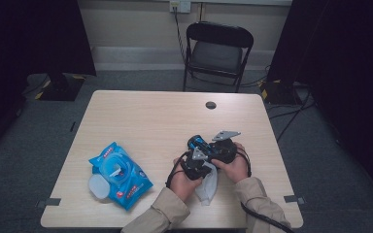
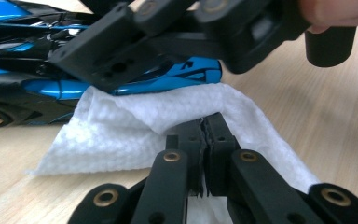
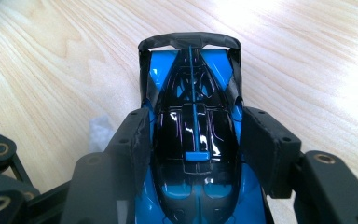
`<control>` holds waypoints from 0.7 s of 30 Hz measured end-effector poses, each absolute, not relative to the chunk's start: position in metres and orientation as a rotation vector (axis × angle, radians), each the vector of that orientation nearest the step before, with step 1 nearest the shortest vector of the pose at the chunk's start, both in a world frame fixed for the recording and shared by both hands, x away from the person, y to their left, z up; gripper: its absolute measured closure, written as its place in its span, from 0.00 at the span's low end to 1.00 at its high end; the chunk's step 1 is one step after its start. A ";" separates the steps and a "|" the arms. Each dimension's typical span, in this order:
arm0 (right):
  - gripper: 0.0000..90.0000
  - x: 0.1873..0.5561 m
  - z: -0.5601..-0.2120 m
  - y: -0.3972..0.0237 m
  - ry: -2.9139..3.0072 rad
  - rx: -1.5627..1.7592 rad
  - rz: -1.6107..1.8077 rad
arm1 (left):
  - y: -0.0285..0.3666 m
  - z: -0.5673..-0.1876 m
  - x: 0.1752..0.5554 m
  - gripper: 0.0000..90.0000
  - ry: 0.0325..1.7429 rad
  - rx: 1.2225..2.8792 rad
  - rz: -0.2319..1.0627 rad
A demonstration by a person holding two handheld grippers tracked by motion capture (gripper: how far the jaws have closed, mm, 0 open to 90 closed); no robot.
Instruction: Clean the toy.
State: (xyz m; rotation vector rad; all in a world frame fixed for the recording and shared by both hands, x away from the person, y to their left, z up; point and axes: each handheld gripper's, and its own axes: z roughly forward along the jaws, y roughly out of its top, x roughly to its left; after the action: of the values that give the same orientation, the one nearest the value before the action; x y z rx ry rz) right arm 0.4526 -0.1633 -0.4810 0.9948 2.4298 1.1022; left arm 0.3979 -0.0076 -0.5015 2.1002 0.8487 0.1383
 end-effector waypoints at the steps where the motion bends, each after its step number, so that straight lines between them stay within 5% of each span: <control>1: 0.48 0.453 -0.481 -0.163 2.430 0.993 1.101 | -0.007 -0.502 0.398 0.97 0.848 2.097 0.137; 21: 0.48 0.453 -0.482 -0.164 2.431 0.992 1.113 | -0.014 -0.503 0.384 0.98 0.788 2.086 0.049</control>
State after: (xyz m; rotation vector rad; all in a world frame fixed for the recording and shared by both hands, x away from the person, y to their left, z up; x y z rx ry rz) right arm 0.4530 -0.1640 -0.4816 0.9921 2.4309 1.1127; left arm 0.3844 -0.0142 -0.5033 2.0860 0.7883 0.0489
